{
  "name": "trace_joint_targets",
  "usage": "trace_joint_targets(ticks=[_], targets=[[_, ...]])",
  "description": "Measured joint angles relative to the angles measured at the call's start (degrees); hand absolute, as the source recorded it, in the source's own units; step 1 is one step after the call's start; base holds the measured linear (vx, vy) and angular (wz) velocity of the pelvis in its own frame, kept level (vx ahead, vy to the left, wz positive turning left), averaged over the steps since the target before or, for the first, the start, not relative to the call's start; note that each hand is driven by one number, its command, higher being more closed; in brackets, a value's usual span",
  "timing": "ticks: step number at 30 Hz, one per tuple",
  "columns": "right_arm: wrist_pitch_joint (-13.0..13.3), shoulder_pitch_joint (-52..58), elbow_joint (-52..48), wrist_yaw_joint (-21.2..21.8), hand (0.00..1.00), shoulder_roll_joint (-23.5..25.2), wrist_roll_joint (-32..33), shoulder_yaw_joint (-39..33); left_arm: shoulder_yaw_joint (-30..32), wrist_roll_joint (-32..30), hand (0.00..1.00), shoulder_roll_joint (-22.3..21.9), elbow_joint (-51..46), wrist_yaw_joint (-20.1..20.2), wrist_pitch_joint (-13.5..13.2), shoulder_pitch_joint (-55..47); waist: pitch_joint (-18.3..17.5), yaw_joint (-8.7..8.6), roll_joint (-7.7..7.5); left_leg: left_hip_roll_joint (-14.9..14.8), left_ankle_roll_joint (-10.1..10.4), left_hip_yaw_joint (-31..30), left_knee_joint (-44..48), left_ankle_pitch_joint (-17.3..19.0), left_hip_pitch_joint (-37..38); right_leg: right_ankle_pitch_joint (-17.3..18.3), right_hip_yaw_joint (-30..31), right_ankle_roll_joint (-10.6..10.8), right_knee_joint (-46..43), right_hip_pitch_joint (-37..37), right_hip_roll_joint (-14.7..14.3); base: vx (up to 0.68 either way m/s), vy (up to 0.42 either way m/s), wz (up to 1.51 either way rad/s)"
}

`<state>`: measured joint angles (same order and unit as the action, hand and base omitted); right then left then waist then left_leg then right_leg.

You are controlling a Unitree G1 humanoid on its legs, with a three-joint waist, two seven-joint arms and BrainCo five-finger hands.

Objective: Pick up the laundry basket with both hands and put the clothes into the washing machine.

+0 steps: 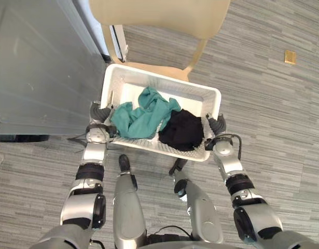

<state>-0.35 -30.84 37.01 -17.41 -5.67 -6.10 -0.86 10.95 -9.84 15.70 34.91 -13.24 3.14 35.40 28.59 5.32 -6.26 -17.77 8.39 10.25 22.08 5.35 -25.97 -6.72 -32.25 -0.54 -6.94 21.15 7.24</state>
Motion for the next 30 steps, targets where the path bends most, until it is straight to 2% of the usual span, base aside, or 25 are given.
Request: trace_joint_targets(ticks=[4, 10, 13, 17, 20, 23, 26, 27, 30], targets=[[-0.3, 0.1, 0.9, -0.2, 0.00, 1.0, -0.1, -1.1, 1.2, 0.1, 0.00, -0.4, -1.1, -3.7, 0.4, 1.9, 0.8, -0.03, -1.51, 0.1, 0.3, -0.7, -0.1, -0.3, -0.5, -0.9, -0.5, -0.6, 0.8, 0.0, -0.3, -0.02, -0.004, 0.02], [-1.8, 2.2, 0.9, 0.3, 0.00, 1.7, -0.1, -1.6, 4.9, 2.6, 0.00, -3.6, -2.0, -7.7, 1.4, 3.3, 0.8, -0.62, -1.61, 0.3, -0.3, -1.0, 0.7, -1.2, -0.6, -1.7, -0.6, -0.9, 1.3, -0.5, -0.3, 0.04, 0.026, 0.02], [-2.4, 4.1, 0.4, 1.0, 0.00, 2.9, -0.1, -1.7, 5.8, 3.2, 0.00, -4.3, -4.1, -9.4, 2.4, 0.9, 0.9, -1.32, -1.91, 0.3, -0.3, -1.4, 0.8, -1.1, 0.7, -1.7, -0.7, -0.9, 1.3, -1.8, -0.3, 0.08, 0.029, 0.03], [-2.4, 5.8, -1.0, 1.4, 0.00, 3.0, -0.1, -2.0, 7.2, 3.2, 0.00, -5.4, -6.0, -10.7, 2.9, -1.0, 1.1, -1.27, -2.24, 0.3, -0.3, -1.3, 0.8, -1.1, 1.4, -1.6, -0.7, -0.8, 1.3, -2.7, -0.3, 0.02, 0.010, 0.00], [-2.4, 9.2, -2.7, 1.5, 0.00, 3.0, -0.1, -2.9, 7.6, 3.2, 0.00, -6.2, -8.8, -11.7, 3.0, -6.3, 1.1, -1.22, -2.22, 0.2, -0.8, -0.6, 1.1, -0.4, 4.2, -1.1, -0.4, -0.2, 1.1, -5.2, -0.3, 0.04, 0.025, -0.03], [-2.5, 12.1, -4.5, 1.7, 0.00, 2.9, -0.2, -3.9, 7.8, 3.1, 0.00, -6.4, -12.5, -12.0, 3.0, -10.4, 1.2, -0.95, -2.03, -0.5, -1.0, -0.2, 3.9, 1.7, 5.2, -0.7, 0.7, 0.1, -0.1, -6.3, -0.3, -0.01, 0.054, -0.19], [-2.5, 14.9, -4.9, 2.9, 0.00, 2.1, -0.8, -4.5, 7.8, 3.1, 0.00, -6.7, -15.7, -11.9, 3.0, -14.8, 2.0, 0.20, -0.58, -1.9, -1.5, 1.8, 9.3, 6.0, 7.1, 1.4, 3.3, 1.0, -4.8, -6.7, 0.5, -0.08, 0.132, -0.42], [-2.6, 15.7, -4.9, 3.3, 0.00, 2.0, -1.2, -5.1, 7.8, 3.1, 0.00, -6.6, -17.0, -11.7, 2.7, -16.6, 2.0, 0.14, -0.06, -2.2, -1.8, 2.3, 11.3, 7.7, 7.9, 2.8, 4.1, 1.4, -7.7, -6.6, 1.3, -0.06, 0.126, -0.20], [-2.7, 18.3, -4.9, 3.9, 0.00, 1.5, -1.3, -6.5, 8.0, 2.9, 0.00, -6.3, -21.0, -11.2, 1.1, -21.3, 2.0, 0.19, 0.68, -1.6, -2.8, 3.2, 14.0, 9.5, 9.7, 6.2, 4.0, 1.1, -13.3, -6.8, 4.5, -0.02, 0.088, 0.01]])
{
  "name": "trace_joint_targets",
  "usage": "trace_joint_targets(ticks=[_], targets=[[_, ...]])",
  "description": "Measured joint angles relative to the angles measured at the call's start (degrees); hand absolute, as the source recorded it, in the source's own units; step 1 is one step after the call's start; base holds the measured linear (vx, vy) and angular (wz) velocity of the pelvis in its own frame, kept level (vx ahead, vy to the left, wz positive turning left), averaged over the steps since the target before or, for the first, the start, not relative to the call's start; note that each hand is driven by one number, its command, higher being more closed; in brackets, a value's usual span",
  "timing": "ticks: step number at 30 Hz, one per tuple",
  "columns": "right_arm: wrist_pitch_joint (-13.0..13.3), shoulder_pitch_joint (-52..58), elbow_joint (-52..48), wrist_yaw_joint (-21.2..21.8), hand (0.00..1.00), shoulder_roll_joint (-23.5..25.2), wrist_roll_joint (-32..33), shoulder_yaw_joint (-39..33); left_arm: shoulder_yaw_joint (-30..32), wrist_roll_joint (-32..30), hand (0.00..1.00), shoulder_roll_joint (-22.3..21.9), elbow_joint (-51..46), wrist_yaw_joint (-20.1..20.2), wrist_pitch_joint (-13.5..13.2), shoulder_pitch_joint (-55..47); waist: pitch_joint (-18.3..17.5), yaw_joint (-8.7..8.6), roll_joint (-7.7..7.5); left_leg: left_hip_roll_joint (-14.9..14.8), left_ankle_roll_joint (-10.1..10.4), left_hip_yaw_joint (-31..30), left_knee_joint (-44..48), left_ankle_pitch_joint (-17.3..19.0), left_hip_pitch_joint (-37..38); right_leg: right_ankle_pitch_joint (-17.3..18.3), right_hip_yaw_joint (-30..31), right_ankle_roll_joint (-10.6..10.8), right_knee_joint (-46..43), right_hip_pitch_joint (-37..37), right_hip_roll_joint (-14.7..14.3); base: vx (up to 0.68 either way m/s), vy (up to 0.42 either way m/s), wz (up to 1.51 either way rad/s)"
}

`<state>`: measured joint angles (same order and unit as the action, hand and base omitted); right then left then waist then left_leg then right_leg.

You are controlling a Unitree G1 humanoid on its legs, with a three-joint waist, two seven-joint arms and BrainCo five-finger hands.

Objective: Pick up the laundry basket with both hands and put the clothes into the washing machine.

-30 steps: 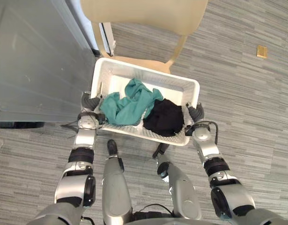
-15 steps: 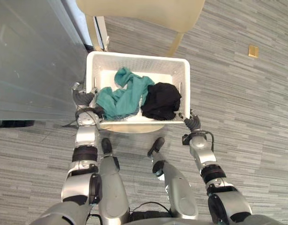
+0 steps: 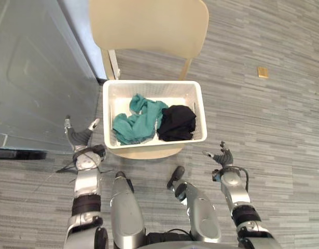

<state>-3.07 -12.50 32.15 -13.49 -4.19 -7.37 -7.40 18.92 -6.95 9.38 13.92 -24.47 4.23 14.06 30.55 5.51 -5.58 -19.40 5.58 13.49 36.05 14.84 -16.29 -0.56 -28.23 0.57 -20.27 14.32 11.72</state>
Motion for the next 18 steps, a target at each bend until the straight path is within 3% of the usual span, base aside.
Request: trace_joint_targets(ticks=[2, 4, 6, 8, 9, 10, 11, 12, 13, 14, 16, 18], targets=[[0.0, 0.6, -0.3, 0.5, 0.00, -0.9, -0.1, -0.7, 0.4, 0.0, 0.00, 0.0, -1.7, 0.9, -1.2, -2.6, 0.0, -0.02, 0.56, 0.6, -0.5, -0.2, 0.4, 0.3, 0.9, 2.1, -0.3, -0.1, -4.9, 0.0, 2.4, 0.02, 0.012, 0.25], [0.0, 1.4, -0.4, 1.2, 0.00, -1.1, -0.1, -2.1, 0.5, 0.0, 0.00, -0.1, -3.1, 1.2, -2.2, -5.1, -0.4, -0.31, 1.37, 1.2, -1.0, -1.5, 2.0, 0.7, 1.4, 7.9, 2.7, 1.0, -14.1, -0.1, 4.4, 0.03, -0.086, 0.58], [0.2, 4.7, -1.8, 1.2, 0.00, -1.1, -0.1, -2.6, 0.2, -0.4, 0.00, -0.8, -5.4, 1.8, -2.9, -8.5, -3.2, -0.40, 1.62, 3.3, 0.0, -5.5, 2.1, 0.2, 0.7, 15.5, 11.4, 5.2, -21.7, -0.2, 4.0, 0.06, -0.237, 0.91], [0.5, 6.6, -2.2, 1.2, 0.00, -1.3, -0.2, -3.3, 0.1, -0.8, 0.00, -1.6, -7.4, 1.9, -3.6, -12.1, -5.7, -0.56, 2.33, 4.7, 1.8, -8.8, 1.2, -0.9, 0.7, 20.2, 14.8, 6.3, -22.1, -1.6, 2.4, 0.04, -0.363, 0.84], [0.5, 8.2, -2.1, 1.1, 0.00, -2.4, -0.5, -3.6, 0.1, -1.2, 0.00, -4.2, -8.3, 2.0, -4.0, -14.6, -8.0, 0.08, 4.24, 4.6, 3.1, -10.3, -2.9, -3.5, 1.0, 20.4, 13.1, 5.5, -19.7, -2.6, 0.7, 0.00, -0.400, 0.70], [0.5, 9.1, -2.0, 1.1, 0.00, -2.7, -0.6, -3.5, -0.3, -1.5, 0.00, -5.4, -9.3, 2.0, -4.2, -16.3, -9.3, 0.35, 4.62, 4.5, 3.1, -10.7, -5.9, -5.7, 1.1, 20.3, 12.1, 5.2, -18.4, -2.6, 0.0, -0.02, -0.393, 0.71], [0.9, 10.6, -1.9, 1.1, 0.00, -3.1, -1.0, -3.6, -1.2, -1.7, 0.00, -7.1, -11.6, 2.1, -4.8, -19.5, -11.4, 0.12, 5.17, 4.8, 3.5, -12.1, -11.8, -10.4, 1.0, 19.5, 9.4, 3.5, -16.4, -2.4, -0.7, -0.01, -0.339, 1.03], [1.7, 11.7, -0.4, 1.2, 0.00, -3.6, -1.4, -4.6, -2.1, -1.7, 0.00, -8.4, -13.7, 3.2, -5.1, -21.3, -12.1, 0.13, 5.47, 4.6, 3.7, -11.8, -18.7, -17.7, 1.0, 19.1, 5.5, 0.8, -15.5, -2.2, -1.0, -0.03, -0.345, 1.09], [1.8, 11.8, 0.3, 1.2, 0.00, -3.6, -1.6, -5.1, -2.5, -1.7, 0.00, -8.6, -13.9, 3.3, -5.3, -21.4, -12.1, 0.12, 5.47, 4.6, 3.4, -11.3, -20.2, -19.6, 0.8, 18.9, 4.4, 0.3, -15.1, -2.3, -0.9, -0.09, -0.313, 1.27], [1.5, 12.2, 3.1, 1.4, 0.00, -3.4, -2.3, -7.6, -3.4, -1.7, 0.00, -9.3, -14.2, 3.9, -5.5, -21.6, -12.3, -0.03, 5.69, 4.2, 2.8, -9.3, -26.7, -26.6, 1.3, 17.9, 0.4, -1.7, -12.4, -3.5, -0.8, -0.13, -0.284, 1.30], [0.7, 14.3, 4.8, 2.2, 0.00, -2.9, -3.8, -11.0, -4.3, -1.6, 0.00, -10.4, -14.4, 6.0, -5.7, -22.1, -12.3, -0.39, 5.75, 3.5, -0.8, -4.4, -18.1, -21.8, -0.7, 16.5, -5.7, -3.9, -8.4, -6.3, -1.3, -0.13, -0.273, 1.39], [0.4, 18.0, 6.2, 2.7, 0.00, -2.9, -4.6, -12.8, -6.3, -1.6, 0.00, -10.9, -14.3, 7.8, -5.9, -23.9, -12.6, -1.18, 5.60, 0.7, -6.0, 4.5, -1.8, -12.1, -0.1, 15.0, -11.8, -6.0, -4.3, -9.6, -1.6, -0.19, -0.252, 1.23]])
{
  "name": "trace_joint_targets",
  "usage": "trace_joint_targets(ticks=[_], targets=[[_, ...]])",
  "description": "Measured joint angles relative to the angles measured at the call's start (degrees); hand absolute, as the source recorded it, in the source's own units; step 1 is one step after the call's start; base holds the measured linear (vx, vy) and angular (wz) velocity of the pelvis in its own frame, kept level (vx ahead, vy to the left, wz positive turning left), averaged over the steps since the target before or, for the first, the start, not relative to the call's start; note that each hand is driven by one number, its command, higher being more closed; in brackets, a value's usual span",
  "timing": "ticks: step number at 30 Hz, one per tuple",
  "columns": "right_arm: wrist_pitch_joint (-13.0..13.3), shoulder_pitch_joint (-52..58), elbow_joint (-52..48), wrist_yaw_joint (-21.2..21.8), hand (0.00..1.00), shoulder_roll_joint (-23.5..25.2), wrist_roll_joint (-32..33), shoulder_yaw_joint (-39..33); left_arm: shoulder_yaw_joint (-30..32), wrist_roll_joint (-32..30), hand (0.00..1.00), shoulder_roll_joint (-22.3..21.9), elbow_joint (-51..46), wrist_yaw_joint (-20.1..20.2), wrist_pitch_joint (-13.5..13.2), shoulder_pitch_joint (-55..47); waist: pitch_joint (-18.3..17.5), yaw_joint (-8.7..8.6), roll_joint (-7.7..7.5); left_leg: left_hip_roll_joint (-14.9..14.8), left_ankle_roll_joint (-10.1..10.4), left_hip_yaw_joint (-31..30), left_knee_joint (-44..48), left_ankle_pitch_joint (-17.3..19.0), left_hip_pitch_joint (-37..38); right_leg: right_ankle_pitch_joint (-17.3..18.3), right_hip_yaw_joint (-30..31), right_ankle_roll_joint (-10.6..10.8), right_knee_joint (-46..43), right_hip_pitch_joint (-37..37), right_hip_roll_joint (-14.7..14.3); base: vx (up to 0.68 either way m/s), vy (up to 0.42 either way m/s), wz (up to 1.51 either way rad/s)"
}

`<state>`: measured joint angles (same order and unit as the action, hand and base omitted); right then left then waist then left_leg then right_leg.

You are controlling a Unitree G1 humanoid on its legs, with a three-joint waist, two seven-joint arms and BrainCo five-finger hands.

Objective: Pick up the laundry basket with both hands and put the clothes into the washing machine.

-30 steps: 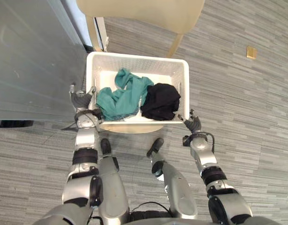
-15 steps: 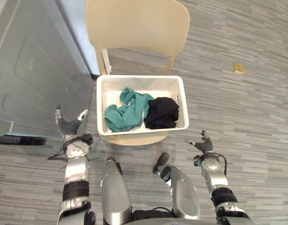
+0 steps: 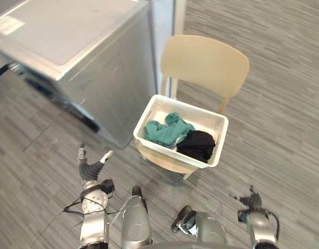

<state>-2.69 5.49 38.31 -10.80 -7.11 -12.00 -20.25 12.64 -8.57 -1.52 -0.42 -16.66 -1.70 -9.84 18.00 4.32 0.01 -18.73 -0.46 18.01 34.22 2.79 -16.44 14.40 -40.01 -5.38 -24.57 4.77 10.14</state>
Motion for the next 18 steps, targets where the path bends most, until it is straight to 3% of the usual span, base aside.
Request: trace_joint_targets(ticks=[1, 2, 3, 5, 6, 7, 8, 9, 10, 11, 12, 13, 14, 15, 16, 18], targets=[[0.0, 1.5, 2.3, 0.7, 0.00, 0.1, -0.4, -1.6, -1.2, 0.0, 0.00, -0.2, 0.4, 0.8, 0.0, -1.6, -0.4, -0.59, 0.02, -2.9, -3.8, 6.7, 8.2, 4.4, 3.0, -0.9, -3.1, -0.1, 2.0, -1.7, 0.0, -0.19, -0.177, 1.09], [0.0, 2.3, 4.0, 1.1, 0.00, 0.1, -0.6, -2.6, -1.8, 0.0, 0.00, -0.4, 0.7, 1.6, -0.1, -2.2, -1.0, -0.88, 0.17, -4.6, -6.0, 10.0, 10.8, 6.1, 5.3, -1.2, -4.7, 0.0, 2.8, -2.1, 0.0, -0.23, -0.140, 1.63], [-0.1, 4.5, 9.6, 1.2, 0.00, 0.0, -1.2, -5.3, -3.5, 0.1, 0.00, -0.9, 2.1, 3.0, -0.2, -3.9, -3.6, -2.45, 0.39, -7.5, -7.8, 15.2, 13.6, 9.0, 9.9, -1.9, -10.3, 0.4, 4.0, -2.5, 0.4, -0.19, -0.071, 1.61], [-0.6, 7.1, 15.7, 1.8, 0.00, 0.4, -1.6, -9.1, -6.5, 0.2, 0.00, -1.4, 5.1, 4.5, -0.7, -3.6, -6.4, -4.56, 1.70, -8.6, -7.7, 17.7, 13.5, 9.7, 13.9, -2.0, -18.2, 0.6, 2.7, -2.5, 3.2, -0.18, 0.002, 2.17], [-0.7, 7.6, 17.4, 2.1, 0.00, 0.4, -1.6, -10.3, -7.4, 0.2, 0.00, -1.8, 5.9, 5.1, -0.9, -3.6, -6.9, -5.25, 1.87, -8.8, -6.6, 18.0, 12.7, 9.6, 14.9, -2.1, -20.7, 0.7, 1.9, -2.4, 4.2, -0.19, 0.095, 2.47], [-1.3, 7.8, 20.5, 2.3, 0.00, 0.5, -1.6, -12.2, -9.8, 0.3, 0.00, -1.9, 6.8, 6.4, -1.0, -3.8, -7.6, -6.22, 2.91, -7.6, 5.0, 18.3, 6.9, 10.0, 17.8, -2.4, -25.2, 0.9, 0.2, -2.1, 6.7, -0.17, 0.137, 2.06], [-1.4, 7.8, 21.3, 2.4, 0.00, 0.9, -1.5, -13.6, -11.4, 0.4, 0.00, -1.9, 7.1, 6.9, -1.0, -3.9, -8.2, -6.60, 3.83, -5.7, 13.0, 18.3, -0.8, 10.8, 19.3, -2.9, -27.7, 0.5, -1.0, -1.5, 8.4, -0.25, 0.291, 2.51], [-1.4, 7.3, 22.0, 2.5, 0.00, 1.7, -1.3, -15.4, -13.3, 0.8, 0.00, -1.9, 7.7, 8.4, -1.1, -2.9, -8.7, -6.70, 4.67, -1.7, 14.9, 17.4, -13.0, 11.1, 20.2, -3.9, -30.3, 0.3, -3.3, -0.5, 11.5, -0.30, 0.436, 1.98], [-1.4, 6.9, 22.3, 2.5, 0.00, 2.1, -0.9, -16.0, -14.1, 1.1, 0.00, -1.8, 7.8, 9.1, -1.1, -2.3, -8.8, -6.72, 4.69, 1.3, 14.4, 15.9, -18.8, 10.2, 20.3, -4.3, -30.4, 0.3, -5.3, 0.0, 13.9, -0.37, 0.548, 2.18], [-1.4, 5.9, 23.1, 2.6, 0.00, 3.5, -0.4, -16.5, -14.5, 1.3, 0.00, -1.1, 9.2, 10.1, -1.3, -0.9, -8.3, -6.40, 1.61, 7.3, 10.6, 13.2, -24.4, 8.3, 21.5, -5.2, -28.1, -0.2, -9.6, 0.2, 20.2, -0.34, 0.507, 1.97], [-1.3, 6.1, 23.1, 2.1, 0.00, 4.9, -0.1, -16.4, -14.7, 1.3, 0.00, -0.6, 11.2, 10.5, -1.3, -1.5, -8.1, -6.58, -0.12, 9.8, 8.6, 10.1, -23.9, 7.6, 21.6, -9.4, -20.2, -4.1, -11.3, 0.3, 23.2, -0.24, 0.390, 1.86], [-1.1, 6.8, 22.6, 2.2, 0.00, 5.6, 0.1, -15.2, -14.7, 1.4, 0.00, -0.6, 11.5, 10.6, -1.3, -2.2, -8.1, -6.73, 0.09, 9.9, 7.4, 8.5, -23.0, 8.3, 22.0, -12.7, -13.3, -4.3, -12.1, 1.0, 22.9, -0.19, 0.378, 1.59], [-1.2, 8.7, 19.2, 2.4, 0.00, 6.6, 0.2, -12.0, -14.5, 1.5, 0.00, 0.0, 10.7, 10.5, -1.3, -4.8, -7.7, -6.62, 0.40, 9.5, 5.4, 5.6, -21.4, 9.7, 23.0, -13.9, 1.4, -1.0, -17.4, 3.7, 21.0, -0.15, 0.320, 1.11], [-1.0, 9.4, 16.8, 2.4, 0.00, 8.3, 0.3, -9.5, -14.2, 1.7, 0.00, 0.5, 10.5, 10.4, -1.3, -5.8, -7.9, -6.46, -0.15, 8.7, 4.3, 4.8, -20.5, 10.3, 23.3, -10.8, 10.1, 3.2, -23.3, 6.4, 17.4, -0.18, 0.306, 1.11], [-0.7, 10.3, 11.1, 2.2, 0.00, 9.9, 0.5, -4.8, -14.5, 1.7, 0.00, 0.8, 10.4, 10.4, -1.4, -6.0, -7.6, -6.49, -0.47, 8.8, 2.4, 2.8, -20.1, 13.3, 22.5, -6.6, 16.6, 4.8, -30.4, 11.1, 11.7, -0.15, 0.172, 0.68], [-0.5, 11.7, 4.9, 1.7, 0.00, 10.1, 0.8, 1.2, -15.7, 1.3, 0.00, 0.9, 10.6, 10.1, -1.3, -5.9, -7.3, -7.12, -1.21, 10.9, 1.2, 1.4, -19.4, 14.6, 21.6, -3.6, 14.7, 6.4, -29.2, 14.5, 8.6, -0.10, 0.154, 0.47]])
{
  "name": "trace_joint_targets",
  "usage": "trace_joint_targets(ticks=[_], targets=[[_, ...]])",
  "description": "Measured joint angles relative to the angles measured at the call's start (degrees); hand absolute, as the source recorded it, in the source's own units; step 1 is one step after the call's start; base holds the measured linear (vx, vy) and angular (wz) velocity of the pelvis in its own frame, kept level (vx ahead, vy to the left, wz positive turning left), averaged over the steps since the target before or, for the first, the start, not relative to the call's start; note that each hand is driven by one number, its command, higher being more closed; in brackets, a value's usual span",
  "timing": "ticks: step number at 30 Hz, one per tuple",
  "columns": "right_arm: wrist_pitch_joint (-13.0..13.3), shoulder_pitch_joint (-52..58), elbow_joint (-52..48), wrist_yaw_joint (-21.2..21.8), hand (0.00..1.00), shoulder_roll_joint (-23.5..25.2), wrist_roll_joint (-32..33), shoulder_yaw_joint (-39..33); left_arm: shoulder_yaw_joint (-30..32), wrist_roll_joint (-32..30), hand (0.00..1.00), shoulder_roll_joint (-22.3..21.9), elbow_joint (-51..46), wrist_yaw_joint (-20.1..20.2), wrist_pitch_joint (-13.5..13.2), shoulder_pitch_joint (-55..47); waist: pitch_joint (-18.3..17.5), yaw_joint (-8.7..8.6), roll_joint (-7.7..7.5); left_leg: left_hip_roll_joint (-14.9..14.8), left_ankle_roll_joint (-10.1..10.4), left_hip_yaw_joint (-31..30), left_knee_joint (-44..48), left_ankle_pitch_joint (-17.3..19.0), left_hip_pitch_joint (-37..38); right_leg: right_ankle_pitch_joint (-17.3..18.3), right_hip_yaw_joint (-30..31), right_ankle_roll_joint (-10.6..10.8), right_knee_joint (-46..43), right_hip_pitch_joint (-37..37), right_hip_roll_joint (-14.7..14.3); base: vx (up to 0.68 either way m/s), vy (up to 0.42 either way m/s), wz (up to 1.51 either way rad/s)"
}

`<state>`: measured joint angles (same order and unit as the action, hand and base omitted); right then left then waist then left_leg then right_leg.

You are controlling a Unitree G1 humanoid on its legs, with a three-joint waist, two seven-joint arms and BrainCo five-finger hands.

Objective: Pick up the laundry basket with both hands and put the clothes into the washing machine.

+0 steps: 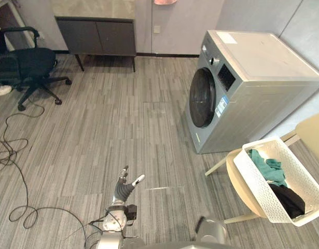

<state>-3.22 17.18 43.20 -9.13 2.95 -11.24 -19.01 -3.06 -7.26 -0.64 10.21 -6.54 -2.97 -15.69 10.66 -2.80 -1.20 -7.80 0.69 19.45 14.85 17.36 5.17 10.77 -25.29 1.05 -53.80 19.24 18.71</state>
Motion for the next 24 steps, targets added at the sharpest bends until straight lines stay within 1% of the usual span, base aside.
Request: trace_joint_targets(ticks=[1, 2, 3, 4, 5, 6, 7, 8, 9, 10, 11, 12, 13, 14, 15, 16, 17, 18, 19, 20, 21, 22, 23, 24], targets=[[0.0, 0.5, -1.8, -0.4, 0.00, 0.0, 0.0, 1.3, -0.5, -0.1, 0.00, 0.1, 0.0, -0.1, 0.0, 0.3, 0.2, -0.04, -0.06, 0.8, -0.3, -0.5, 0.0, 0.2, -0.3, 0.5, -2.0, -0.1, 2.1, 0.7, -0.6, 0.01, 0.175, 0.47], [-0.2, 1.0, -4.7, -0.8, 0.00, -0.2, 0.0, 2.3, -1.2, -0.1, 0.00, 0.4, 0.4, -0.1, 0.0, 1.5, 0.6, -0.30, -0.14, 2.3, -0.8, -1.2, -0.1, 0.6, -0.7, 0.7, -6.2, 0.1, 9.0, 2.0, -1.7, 0.09, 0.168, 0.48], [-0.5, 0.9, -6.4, -0.8, 0.00, -0.2, 0.1, 3.2, -1.1, -0.2, 0.00, 0.4, 1.2, -0.5, 0.1, 3.1, 1.2, -0.31, -0.16, 3.5, -1.1, -1.5, -0.7, 0.7, -1.3, -0.1, -11.2, -0.3, 18.4, 2.5, -3.0, 0.34, 0.248, 0.58], [-0.8, 0.9, -6.5, -0.9, 0.00, -1.5, 0.4, 5.4, -0.9, -0.3, 0.00, 0.8, 1.7, -2.4, 0.2, 4.8, 1.2, 0.21, -1.06, 6.7, 1.2, -1.3, -3.8, 1.8, 0.7, -4.7, -22.9, -6.4, 32.4, 1.4, -4.0, 0.56, 0.204, 0.41], [-0.8, 0.9, -6.7, -0.8, 0.00, -2.6, 0.6, 6.7, -0.9, -0.3, 0.00, 0.7, 1.8, -2.6, 0.3, 4.7, 1.0, 0.10, -0.90, 6.6, 2.5, -1.3, -3.6, 3.7, 2.3, -4.6, -22.7, -6.4, 32.5, 0.5, -5.3, 0.76, 0.136, 0.28], [-0.8, 1.1, -6.9, -0.8, 0.00, -4.0, 0.6, 8.0, -1.0, -0.3, 0.00, 0.4, 3.0, -2.8, 0.3, 5.0, 0.7, -0.09, 0.60, 4.9, 5.0, -0.6, 0.4, 5.1, 2.9, -6.2, -22.8, -9.4, 34.2, -1.6, -7.4, 0.58, 0.037, 0.11], [-0.9, 1.1, -7.1, -0.7, 0.00, -4.6, 0.6, 8.4, -0.9, -0.3, 0.00, 0.3, 4.0, -3.1, 0.2, 5.7, 0.8, -0.38, 0.95, 3.3, 5.7, -0.1, 5.7, 5.5, 1.1, -6.6, -23.1, -13.1, 34.4, -2.2, -8.0, 0.52, 0.026, 0.03], [-1.0, 1.2, -8.1, -0.5, 0.00, -6.0, 0.7, 9.8, 0.5, -0.3, 0.00, -0.6, 5.2, -3.6, 0.3, 6.5, 0.9, -1.11, 2.00, -0.6, 7.6, 0.9, 19.7, 3.9, -4.3, -5.3, -23.0, -12.6, 35.2, -3.9, -10.7, 0.40, 0.003, -0.27], [-1.2, 1.7, -10.4, -0.5, 0.00, -7.0, 1.0, 11.1, 2.9, -0.3, 0.00, -1.8, 5.2, -3.7, 0.3, 5.6, 1.9, -1.02, 1.90, -4.2, 7.7, 0.9, 30.4, -0.9, -7.0, -4.1, -21.3, -12.1, 36.2, -6.8, -13.2, 0.55, 0.005, -0.86], [-1.0, 2.8, -13.3, -0.7, 0.00, -7.0, 2.9, 11.8, 4.1, 0.0, 0.00, -2.2, 5.3, -4.0, 0.3, 4.3, 2.7, 0.63, 2.53, -9.6, 6.8, 1.2, 43.7, -5.0, -9.0, -3.2, -17.9, -11.7, 38.2, -11.3, -16.5, 0.62, 0.089, -1.73], [0.6, 1.3, -17.0, -0.9, 0.00, -6.8, 5.9, 12.1, 3.9, 0.0, 0.00, -2.2, 5.2, -4.0, 0.3, 3.0, 2.9, 1.96, 2.12, -13.5, 5.4, 0.9, 53.5, -4.2, -12.7, -2.3, -13.6, -10.6, 39.3, -15.4, -18.6, 0.49, 0.116, -1.74], [1.6, -0.1, -18.1, -0.9, 0.00, -6.4, 6.6, 12.2, 3.7, 0.0, 0.00, -2.1, 5.2, -3.9, 0.3, 2.8, 3.0, 1.97, 1.51, -14.3, 4.1, 0.5, 54.7, -3.4, -15.5, -2.0, -12.1, -10.1, 39.6, -16.6, -18.5, 0.51, 0.193, -1.58], [3.2, -3.9, -18.5, -0.8, 0.00, -5.5, 7.3, 12.2, 3.6, 0.0, 0.00, -1.9, 4.9, -3.5, 0.2, 2.8, 3.1, 2.26, 0.45, -15.7, 0.9, 0.1, 51.6, -1.5, -21.6, -1.9, -9.1, -8.9, 41.1, -18.2, -18.4, 0.32, 0.138, -1.04], [3.6, -6.7, -17.7, -0.7, 0.00, -4.9, 7.7, 12.4, 3.6, 0.0, 0.00, -2.1, 4.6, -3.4, 0.2, 2.8, 3.0, 2.64, -0.43, -16.0, 0.1, -0.4, 44.0, -1.0, -24.8, -2.2, -6.8, -7.8, 41.8, -18.6, -17.8, 0.45, 0.245, -1.44], [4.5, -10.6, -16.6, -0.7, 0.00, -4.4, 8.4, 13.2, 3.8, 0.1, 0.00, -2.2, 3.8, -3.4, 0.3, 2.2, 3.3, 4.02, -0.79, -15.0, 1.0, -3.3, 28.7, -1.6, -26.0, -2.3, -3.3, -6.2, 42.0, -18.5, -17.1, 0.32, 0.300, -1.38], [4.9, -11.9, -15.9, -0.7, 0.00, -4.3, 8.5, 13.5, 3.9, 0.1, 0.00, -2.4, 3.1, -3.4, 0.3, 1.8, 3.2, 4.68, -0.63, -14.5, 2.6, -5.6, 21.0, -2.6, -25.9, -2.0, -2.0, -5.2, 41.6, -18.6, -16.9, 0.42, 0.444, -1.53], [5.6, -13.0, -14.2, -0.7, 0.00, -4.4, 8.5, 13.5, 3.8, 0.3, 0.00, -2.7, 2.3, -3.4, 0.3, 0.5, 3.0, 5.62, -0.19, -13.0, 6.3, -10.2, 9.5, -5.2, -24.7, -0.3, 1.1, -2.6, 39.3, -18.7, -15.5, 0.47, 0.560, -1.09], [5.4, -12.8, -13.7, -0.6, 0.00, -4.7, 8.5, 13.0, 3.7, 0.6, 0.00, -2.8, 1.7, -3.4, 0.3, -0.9, 2.6, 5.41, 0.42, -10.9, 8.3, -12.5, 6.5, -6.8, -24.1, 3.4, 2.7, 0.3, 33.1, -18.0, -12.7, 0.46, 0.527, -0.81], [5.1, -12.0, -14.5, -0.6, 0.00, -4.6, 8.5, 12.0, 3.5, 0.6, 0.00, -2.7, 0.8, -3.4, 0.3, -1.8, 2.6, 4.93, 0.85, -9.3, 7.4, -13.5, 8.9, -10.7, -23.9, 6.8, 3.3, 2.1, 27.2, -17.6, -10.0, 0.38, 0.457, -0.46], [5.0, -11.2, -14.9, -0.6, 0.00, -4.4, 8.5, 11.3, 3.5, 0.6, 0.00, -2.6, 0.6, -3.4, 0.3, -1.9, 2.9, 5.11, 0.66, -9.2, 6.5, -13.3, 12.1, -12.9, -23.8, 8.4, 3.5, 2.6, 22.4, -16.8, -7.9, 0.35, 0.415, -0.59], [4.4, -10.8, -15.0, -0.4, 0.00, -3.4, 8.5, 11.2, 4.1, 0.6, 0.00, -1.4, 0.2, -3.5, 0.7, -2.0, 3.6, 5.52, -0.76, -8.0, 4.4, -9.9, 18.4, -7.5, -22.9, 9.1, 3.3, 0.9, 12.6, -14.1, -2.4, 0.44, 0.523, -0.93], [4.0, -11.4, -15.0, 0.3, 0.00, -2.1, 8.4, 11.2, 5.1, 0.6, 0.00, 0.6, -1.6, -3.5, 1.0, -2.9, 4.1, 5.43, -2.29, -7.0, 2.7, -6.1, 20.0, -4.0, -20.5, 7.1, 3.3, -1.7, 5.4, -10.9, 2.8, 0.35, 0.409, -1.04], [3.9, -12.1, -14.7, 0.5, 0.00, -1.6, 8.4, 11.4, 5.6, 0.6, 0.00, 1.7, -2.3, -3.6, 1.1, -3.0, 4.4, 5.45, -2.94, -6.8, 1.9, -3.9, 19.9, -2.5, -18.8, 6.9, 2.3, -1.6, 3.3, -9.7, 4.7, 0.29, 0.353, -1.11], [3.9, -13.5, -14.2, 0.7, 0.00, -1.3, 8.4, 11.8, 6.1, 0.6, 0.00, 3.0, -2.7, -3.7, 1.1, -3.2, 4.5, 5.58, -3.05, -6.9, 1.7, -1.5, 19.5, -0.9, -16.7, 7.6, -1.5, -1.1, 2.0, -8.3, 6.5, 0.18, 0.241, -1.29]])
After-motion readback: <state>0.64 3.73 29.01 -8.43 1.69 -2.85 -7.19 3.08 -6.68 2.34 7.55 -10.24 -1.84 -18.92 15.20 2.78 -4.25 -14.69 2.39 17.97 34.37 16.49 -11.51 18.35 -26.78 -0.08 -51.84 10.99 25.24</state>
